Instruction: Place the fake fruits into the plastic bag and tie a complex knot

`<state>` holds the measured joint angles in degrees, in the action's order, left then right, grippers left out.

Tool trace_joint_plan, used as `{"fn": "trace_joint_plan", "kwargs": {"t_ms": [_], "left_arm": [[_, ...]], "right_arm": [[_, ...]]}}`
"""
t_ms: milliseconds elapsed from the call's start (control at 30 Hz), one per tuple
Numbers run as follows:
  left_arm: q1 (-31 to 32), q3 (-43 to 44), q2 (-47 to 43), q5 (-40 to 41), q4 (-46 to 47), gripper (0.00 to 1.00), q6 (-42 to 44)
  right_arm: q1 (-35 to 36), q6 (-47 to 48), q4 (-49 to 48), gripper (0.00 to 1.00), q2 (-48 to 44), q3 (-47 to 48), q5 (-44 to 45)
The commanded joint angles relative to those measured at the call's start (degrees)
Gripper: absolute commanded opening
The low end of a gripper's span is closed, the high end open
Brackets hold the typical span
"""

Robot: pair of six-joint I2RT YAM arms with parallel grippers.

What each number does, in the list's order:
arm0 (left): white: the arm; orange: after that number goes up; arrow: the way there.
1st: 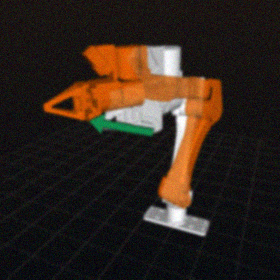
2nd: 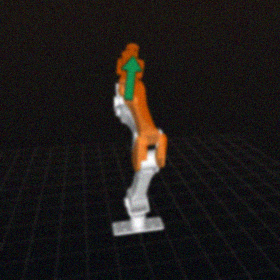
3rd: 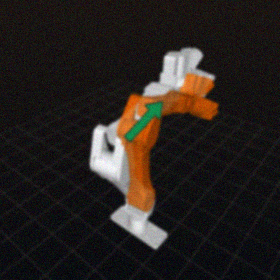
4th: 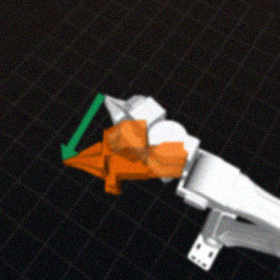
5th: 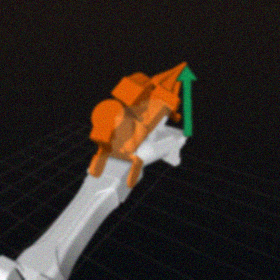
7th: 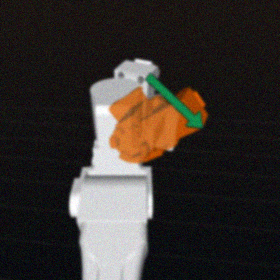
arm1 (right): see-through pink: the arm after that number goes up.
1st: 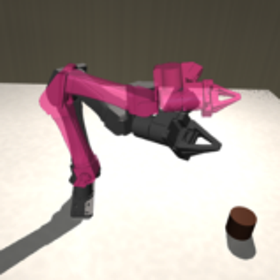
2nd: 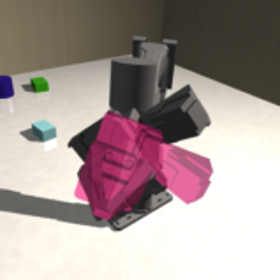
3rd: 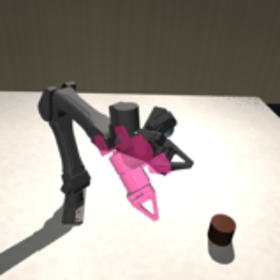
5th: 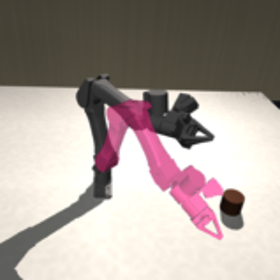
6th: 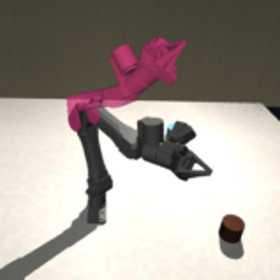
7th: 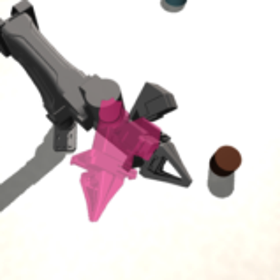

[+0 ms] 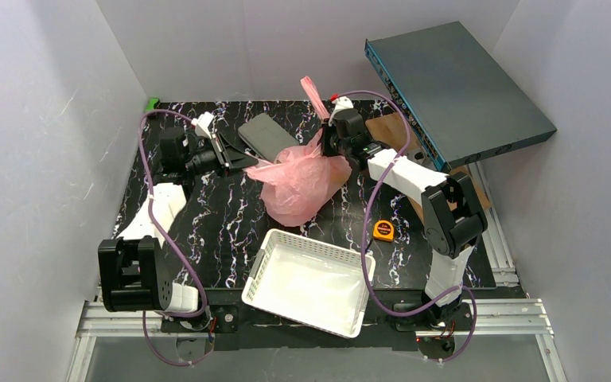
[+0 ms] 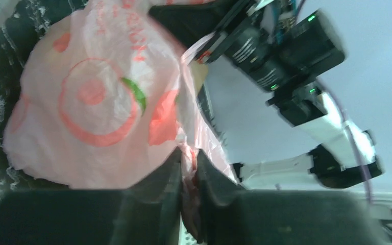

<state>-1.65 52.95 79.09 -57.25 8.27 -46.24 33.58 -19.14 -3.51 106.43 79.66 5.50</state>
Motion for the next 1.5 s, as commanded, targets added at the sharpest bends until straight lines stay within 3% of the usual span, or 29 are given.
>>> {"fn": "trace_joint_plan", "kwargs": {"t_ms": [0, 100, 200, 367, 567, 700, 900, 1000, 1133, 1267, 1467], "left_arm": [[-0.59, 6.74, 0.65, -4.77, 4.62, 0.00, 2.07], [-2.50, 21.73, 4.66, 0.04, -14.00, 0.00, 20.77], [-3.35, 33.33, 10.29, 3.15, -25.91, 0.00, 38.07], [-1.74, 41.13, 18.29, 6.91, -32.03, 0.00, 53.37], [-2.01, 29.38, 16.51, 13.93, -31.60, 0.00, 61.49], [-3.31, 24.36, 13.45, 10.23, -29.92, 0.00, 62.13], [-2.03, 25.12, 11.33, 1.57, -29.89, 0.00, 60.59], [-0.58, 24.06, 9.77, 0.78, -29.89, 0.00, 62.06], [-0.02, 23.32, 8.95, 0.05, -30.32, 0.00, 62.96], [-0.02, 23.42, 8.67, 0.06, -32.23, 0.00, 65.12], [-0.02, 25.46, 8.33, -0.65, -32.88, 0.00, 62.32]], "right_arm": [[0.99, 3.19, -1.06, 0.01, -3.58, -1.13, -0.45], [1.77, 9.40, 1.38, 0.01, -5.44, -3.88, -2.60], [2.70, 17.13, 2.37, 0.01, -7.29, -8.87, -4.14], [4.47, 25.22, 0.40, 0.01, -6.13, -12.30, -2.42], [4.23, 27.06, 1.72, 0.01, 2.21, -5.69, 5.50], [1.64, 22.91, 6.13, 0.03, 1.79, -2.88, 0.08], [0.96, 11.29, 9.47, 0.42, -4.10, 1.82, -12.22], [0.96, 5.11, 10.18, 0.72, -6.10, 4.07, -14.37], [0.68, -1.15, 12.09, 0.97, -7.07, 6.83, -14.78], [-1.72, -3.94, 12.59, 0.99, -8.28, 8.04, -16.90], [-5.75, 5.66, 11.97, 0.98, -14.57, 8.26, -20.27]]}}
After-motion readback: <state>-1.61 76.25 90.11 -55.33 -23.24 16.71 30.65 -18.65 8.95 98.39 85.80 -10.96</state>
